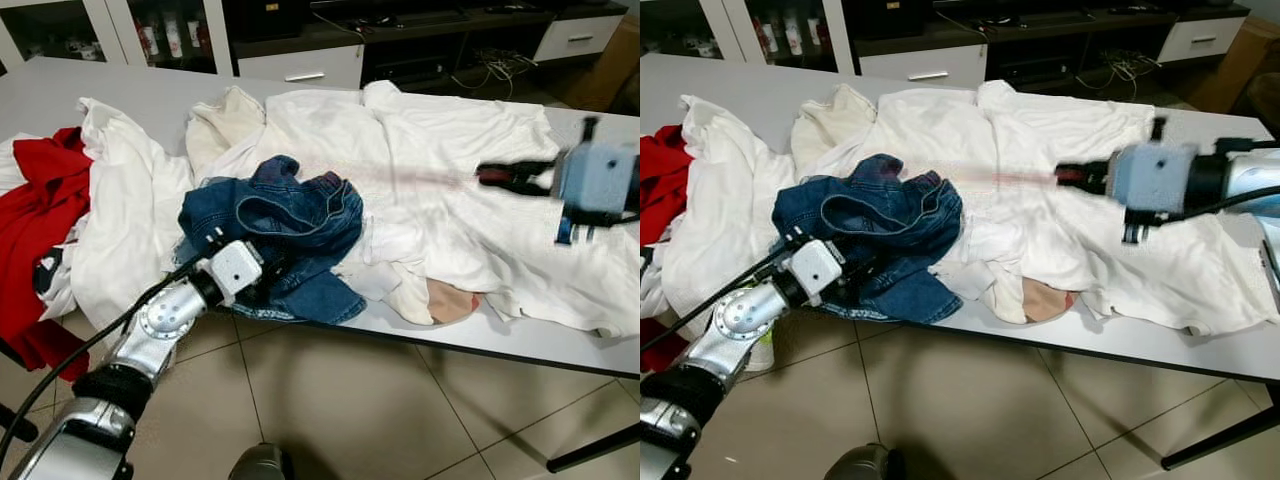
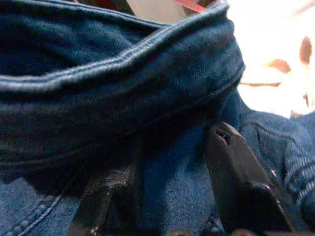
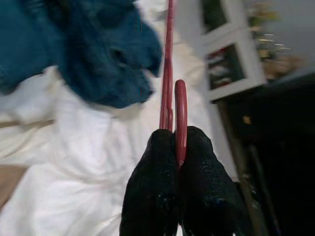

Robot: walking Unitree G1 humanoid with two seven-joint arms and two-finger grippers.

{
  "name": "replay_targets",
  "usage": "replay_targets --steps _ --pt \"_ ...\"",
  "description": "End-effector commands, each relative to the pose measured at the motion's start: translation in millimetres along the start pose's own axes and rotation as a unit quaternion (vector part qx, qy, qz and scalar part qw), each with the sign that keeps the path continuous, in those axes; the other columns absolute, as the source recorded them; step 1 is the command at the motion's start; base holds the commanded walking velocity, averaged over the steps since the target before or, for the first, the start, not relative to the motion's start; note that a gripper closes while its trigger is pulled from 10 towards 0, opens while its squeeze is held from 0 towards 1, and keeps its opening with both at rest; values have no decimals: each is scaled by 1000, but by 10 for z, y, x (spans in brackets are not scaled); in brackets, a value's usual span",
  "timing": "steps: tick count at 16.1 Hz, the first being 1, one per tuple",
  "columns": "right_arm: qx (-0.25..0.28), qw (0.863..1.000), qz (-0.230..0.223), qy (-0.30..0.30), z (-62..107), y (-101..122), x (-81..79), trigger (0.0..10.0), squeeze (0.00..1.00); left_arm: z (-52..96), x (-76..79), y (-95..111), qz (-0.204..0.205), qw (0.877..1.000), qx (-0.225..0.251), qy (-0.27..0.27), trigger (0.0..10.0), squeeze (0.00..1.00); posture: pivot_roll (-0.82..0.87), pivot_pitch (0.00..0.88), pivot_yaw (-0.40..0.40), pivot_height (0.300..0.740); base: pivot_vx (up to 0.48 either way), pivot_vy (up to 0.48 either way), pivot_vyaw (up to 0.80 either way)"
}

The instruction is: Hang hanger

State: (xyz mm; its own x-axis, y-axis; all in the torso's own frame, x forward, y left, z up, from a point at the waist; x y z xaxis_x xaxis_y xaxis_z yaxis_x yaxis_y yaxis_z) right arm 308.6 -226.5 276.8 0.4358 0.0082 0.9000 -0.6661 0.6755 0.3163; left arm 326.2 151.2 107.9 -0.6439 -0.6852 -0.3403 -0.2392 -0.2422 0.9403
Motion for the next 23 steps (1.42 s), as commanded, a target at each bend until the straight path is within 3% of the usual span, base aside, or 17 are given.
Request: replay_targets --steps 1,8,16,18,22,23 --pt "-6 999 -16 -31 70 -10 6 10000 0 15 -13 18 25 1000 7 11 10000 0 123 18 15 740 0 0 0" --pt "-4 998 -52 -33 178 104 -201 10000 0 81 -65 44 96 995 14 31 10000 0 110 23 18 740 0 0 0" --pt "-8 999 -40 14 110 243 -362 10000 0 283 -83 67 197 979 20 36 10000 0 120 32 4 740 0 0 0" --pt "-8 999 -37 19 94 253 -374 10000 0 306 -75 98 215 976 26 23 10000 1000 122 30 3 740 0 0 0" --pt "-14 999 -35 23 87 270 -431 10000 0 347 -133 169 220 974 43 40 10000 1000 123 24 5 740 0 0 0" --pt "-15 999 -31 23 94 282 -434 10000 0 368 -147 186 229 971 46 40 10000 392 123 23 5 740 0 0 0"
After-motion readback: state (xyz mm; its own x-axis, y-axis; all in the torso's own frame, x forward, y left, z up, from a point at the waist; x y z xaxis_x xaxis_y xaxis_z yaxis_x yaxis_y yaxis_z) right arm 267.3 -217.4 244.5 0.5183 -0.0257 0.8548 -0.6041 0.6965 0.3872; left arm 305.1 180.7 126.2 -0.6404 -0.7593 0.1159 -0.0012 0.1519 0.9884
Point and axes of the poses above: a point about 5 cm out from each wrist's last joint towards the gripper, its own z axis pointing back from the gripper into the wrist, its own y axis along the axis of the wrist's last joint, x = y × z, the point moved 2 cm from there along -z, pointing out of the wrist towards the gripper, and after that the axes turned 14 degrees about z, right-handed, at the moved point
